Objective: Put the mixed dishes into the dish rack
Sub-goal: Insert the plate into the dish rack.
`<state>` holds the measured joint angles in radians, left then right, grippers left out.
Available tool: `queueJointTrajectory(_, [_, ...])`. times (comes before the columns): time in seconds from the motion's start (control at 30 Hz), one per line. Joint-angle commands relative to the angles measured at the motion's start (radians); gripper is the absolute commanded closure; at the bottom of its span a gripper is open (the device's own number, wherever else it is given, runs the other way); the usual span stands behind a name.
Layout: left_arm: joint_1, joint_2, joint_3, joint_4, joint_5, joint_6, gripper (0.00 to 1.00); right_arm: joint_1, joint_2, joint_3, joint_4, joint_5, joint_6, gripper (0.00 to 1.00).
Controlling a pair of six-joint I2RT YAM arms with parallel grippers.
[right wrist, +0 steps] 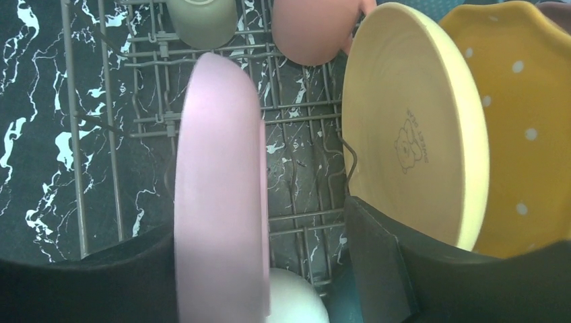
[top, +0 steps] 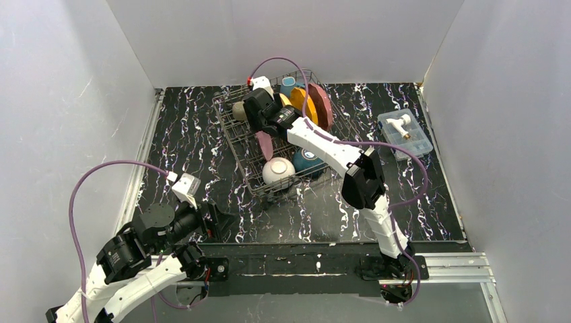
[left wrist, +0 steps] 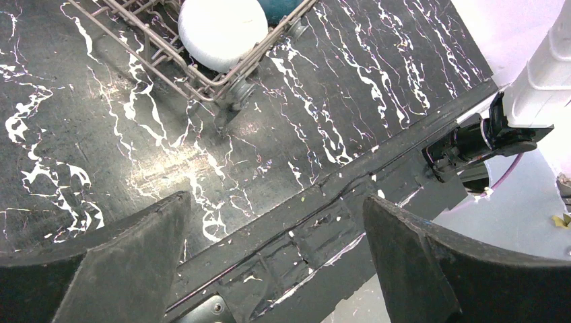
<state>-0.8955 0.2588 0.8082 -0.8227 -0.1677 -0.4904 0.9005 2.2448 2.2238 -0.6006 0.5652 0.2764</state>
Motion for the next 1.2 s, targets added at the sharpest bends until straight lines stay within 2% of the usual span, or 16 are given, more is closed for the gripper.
queueJointTrajectory(0.0, [0.005, 0.021, -0.006, 0.003, -0.003, 0.01, 0.02, -0.015, 0.033, 0.07, 0.056, -0.043, -0.012, 0.24])
queueJointTrajectory(0.47, [0.015, 0.041, -0.004, 0.003, 0.006, 0.013, 0.02, -0.025, 0.09, 0.115, 0.083, -0.115, -0.037, 0.19])
queueJointTrajectory(1.17, [0.035, 0.046, -0.006, 0.01, 0.027, 0.019, 0.02, -0.027, 0.051, 0.091, 0.135, -0.208, -0.016, 0.14])
